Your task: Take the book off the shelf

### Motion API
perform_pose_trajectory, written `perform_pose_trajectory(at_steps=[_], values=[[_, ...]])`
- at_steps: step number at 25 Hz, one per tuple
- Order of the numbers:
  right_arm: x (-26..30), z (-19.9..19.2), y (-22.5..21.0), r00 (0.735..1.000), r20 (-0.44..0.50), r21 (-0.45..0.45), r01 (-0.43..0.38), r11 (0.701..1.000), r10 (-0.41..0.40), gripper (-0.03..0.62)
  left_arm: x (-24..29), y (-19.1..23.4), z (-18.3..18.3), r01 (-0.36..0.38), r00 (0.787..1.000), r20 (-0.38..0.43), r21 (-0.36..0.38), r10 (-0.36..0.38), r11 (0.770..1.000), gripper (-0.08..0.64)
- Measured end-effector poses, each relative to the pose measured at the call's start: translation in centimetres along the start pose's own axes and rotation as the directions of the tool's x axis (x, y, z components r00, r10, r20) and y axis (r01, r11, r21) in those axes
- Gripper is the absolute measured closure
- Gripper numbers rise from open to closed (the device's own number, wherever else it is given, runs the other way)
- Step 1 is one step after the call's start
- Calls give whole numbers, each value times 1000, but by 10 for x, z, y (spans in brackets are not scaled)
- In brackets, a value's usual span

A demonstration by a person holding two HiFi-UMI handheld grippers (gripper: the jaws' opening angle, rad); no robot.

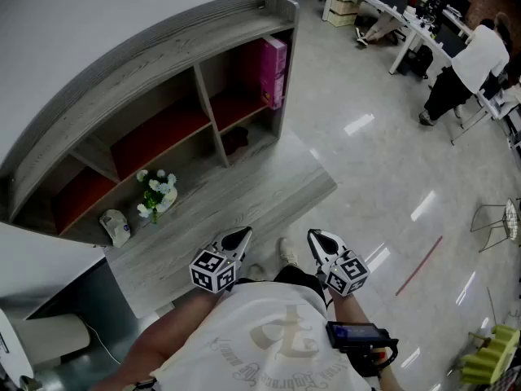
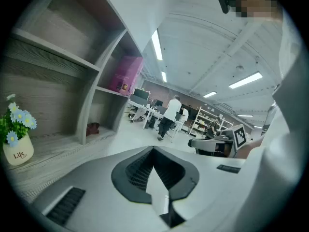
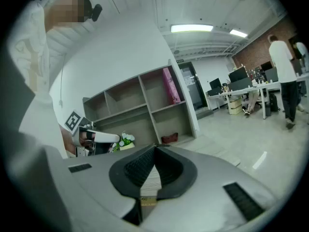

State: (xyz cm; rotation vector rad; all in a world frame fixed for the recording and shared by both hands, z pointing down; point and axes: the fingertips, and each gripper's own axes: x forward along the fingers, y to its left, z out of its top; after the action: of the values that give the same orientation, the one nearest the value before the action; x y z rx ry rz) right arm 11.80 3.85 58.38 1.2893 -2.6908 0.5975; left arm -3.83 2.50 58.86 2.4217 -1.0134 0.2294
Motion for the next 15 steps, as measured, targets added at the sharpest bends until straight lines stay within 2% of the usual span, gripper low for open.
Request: perform_pose_trajectory(at_steps=[8, 15], values=[[-7, 6, 5, 1000, 15, -20, 3, 1000, -2, 589, -5, -4, 5, 0, 1000, 23, 7, 0, 1000, 558], [-16, 4, -2, 998, 31, -2, 47, 999, -47, 589, -1, -10, 3, 22, 1000, 18, 16, -22, 1000, 558]])
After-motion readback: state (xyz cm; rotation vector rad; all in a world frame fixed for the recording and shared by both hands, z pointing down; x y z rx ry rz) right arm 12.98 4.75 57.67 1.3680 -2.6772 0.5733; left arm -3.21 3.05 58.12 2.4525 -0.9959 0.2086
